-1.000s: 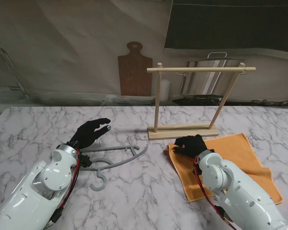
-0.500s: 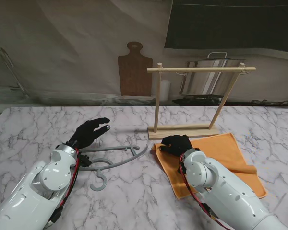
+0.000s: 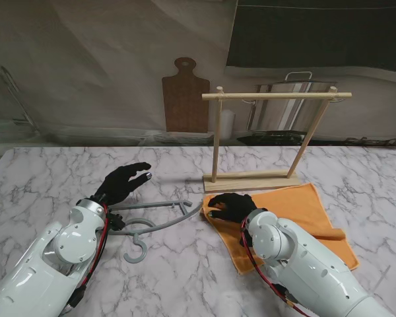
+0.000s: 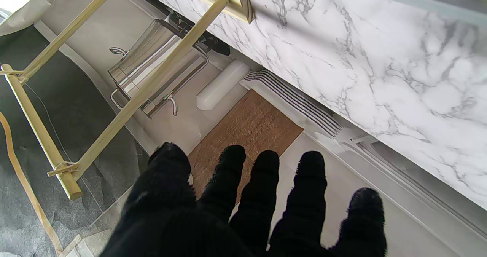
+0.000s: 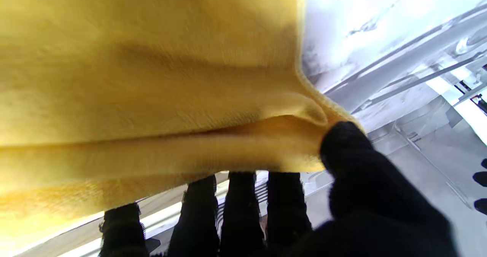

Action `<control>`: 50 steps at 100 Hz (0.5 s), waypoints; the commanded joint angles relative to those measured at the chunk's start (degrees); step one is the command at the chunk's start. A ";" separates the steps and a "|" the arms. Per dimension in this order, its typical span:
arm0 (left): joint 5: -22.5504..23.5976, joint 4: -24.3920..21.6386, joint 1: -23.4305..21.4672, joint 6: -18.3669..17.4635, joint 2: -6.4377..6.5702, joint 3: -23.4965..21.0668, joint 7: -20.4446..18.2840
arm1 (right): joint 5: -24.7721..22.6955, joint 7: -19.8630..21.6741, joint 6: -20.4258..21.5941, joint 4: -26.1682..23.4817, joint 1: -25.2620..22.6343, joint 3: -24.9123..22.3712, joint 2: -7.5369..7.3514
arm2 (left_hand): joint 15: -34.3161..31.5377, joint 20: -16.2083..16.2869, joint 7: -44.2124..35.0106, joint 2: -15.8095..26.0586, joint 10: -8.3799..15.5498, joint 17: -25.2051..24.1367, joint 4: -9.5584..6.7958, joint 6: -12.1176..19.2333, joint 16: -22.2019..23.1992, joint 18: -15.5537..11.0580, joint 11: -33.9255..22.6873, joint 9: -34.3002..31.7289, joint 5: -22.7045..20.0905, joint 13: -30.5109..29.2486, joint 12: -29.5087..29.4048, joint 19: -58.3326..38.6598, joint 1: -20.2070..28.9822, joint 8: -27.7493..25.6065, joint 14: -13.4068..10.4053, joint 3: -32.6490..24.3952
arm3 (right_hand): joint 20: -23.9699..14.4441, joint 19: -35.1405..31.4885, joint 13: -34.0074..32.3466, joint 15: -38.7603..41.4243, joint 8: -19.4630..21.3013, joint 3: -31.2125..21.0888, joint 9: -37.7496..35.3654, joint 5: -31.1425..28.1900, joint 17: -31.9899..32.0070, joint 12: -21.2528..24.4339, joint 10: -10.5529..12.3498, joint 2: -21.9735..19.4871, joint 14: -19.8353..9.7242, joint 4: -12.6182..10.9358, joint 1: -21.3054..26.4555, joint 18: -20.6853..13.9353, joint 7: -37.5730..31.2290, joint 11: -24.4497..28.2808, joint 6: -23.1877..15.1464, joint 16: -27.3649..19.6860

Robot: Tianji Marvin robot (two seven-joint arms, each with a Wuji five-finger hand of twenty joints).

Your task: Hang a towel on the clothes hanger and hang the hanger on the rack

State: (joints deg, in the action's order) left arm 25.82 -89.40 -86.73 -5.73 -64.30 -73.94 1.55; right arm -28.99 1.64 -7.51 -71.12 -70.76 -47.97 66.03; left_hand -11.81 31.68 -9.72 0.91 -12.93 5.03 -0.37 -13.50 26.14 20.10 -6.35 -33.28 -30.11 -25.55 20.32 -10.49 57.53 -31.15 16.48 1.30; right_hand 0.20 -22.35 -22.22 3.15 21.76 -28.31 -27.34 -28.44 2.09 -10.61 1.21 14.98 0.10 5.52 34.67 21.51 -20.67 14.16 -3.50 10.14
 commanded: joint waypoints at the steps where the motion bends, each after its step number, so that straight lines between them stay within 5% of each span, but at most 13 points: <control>1: 0.12 0.25 0.08 -0.12 -0.04 0.32 -0.87 | -1.41 -0.18 0.14 -0.24 -0.76 -0.42 -0.98 | 0.31 0.64 -0.17 3.33 0.97 -1.44 1.33 0.05 0.53 0.41 -0.37 -0.72 -0.29 0.36 0.69 -17.64 -0.32 0.22 0.02 0.79 | -0.21 1.04 2.77 -1.97 0.32 1.54 4.09 4.55 1.58 1.27 -1.17 2.88 2.37 -0.90 -4.28 1.07 3.52 -2.58 1.48 -1.97; 27: 0.43 0.44 0.34 -0.17 0.02 0.68 -1.01 | -5.19 -0.11 0.73 -3.16 -2.94 -3.55 -1.94 | 0.32 0.42 -0.13 3.38 1.03 -1.63 1.32 0.22 0.53 0.46 -0.35 -0.69 -0.15 0.34 0.69 -16.99 -0.40 0.21 -0.15 0.78 | -0.41 1.75 7.17 -3.59 -1.56 4.95 11.52 17.16 2.86 2.79 -4.19 5.62 4.04 -0.54 -13.09 0.87 10.31 -5.71 2.92 -2.76; 50: 0.71 0.42 0.27 -0.33 0.01 0.66 -0.77 | -9.65 0.48 1.29 -8.79 -7.65 -9.93 -3.11 | 0.32 0.25 -0.18 3.34 1.01 -1.64 1.33 0.21 0.53 0.45 -0.41 -0.76 -0.24 0.28 0.72 -16.38 -0.43 0.18 -0.10 0.79 | -0.79 2.06 8.13 -3.64 -1.18 4.50 12.15 17.59 3.02 3.28 -4.68 5.66 4.38 -0.59 -14.48 0.61 11.30 -6.11 0.64 -3.12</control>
State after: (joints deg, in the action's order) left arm 26.35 -89.21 -86.47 -5.81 -64.24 -73.43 1.44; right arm -37.86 2.16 -6.58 -78.56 -77.09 -56.87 63.94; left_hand -11.81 31.68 -9.72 0.91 -12.93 4.46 -0.37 -13.50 26.14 20.10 -6.37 -33.29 -30.11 -25.55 20.32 -10.49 57.53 -31.15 16.49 1.30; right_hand 0.08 -21.82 -16.23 1.46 20.80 -24.08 -16.92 -12.14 3.80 -8.18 -2.89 19.62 3.78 5.41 22.20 21.52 -10.51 9.19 -1.28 9.31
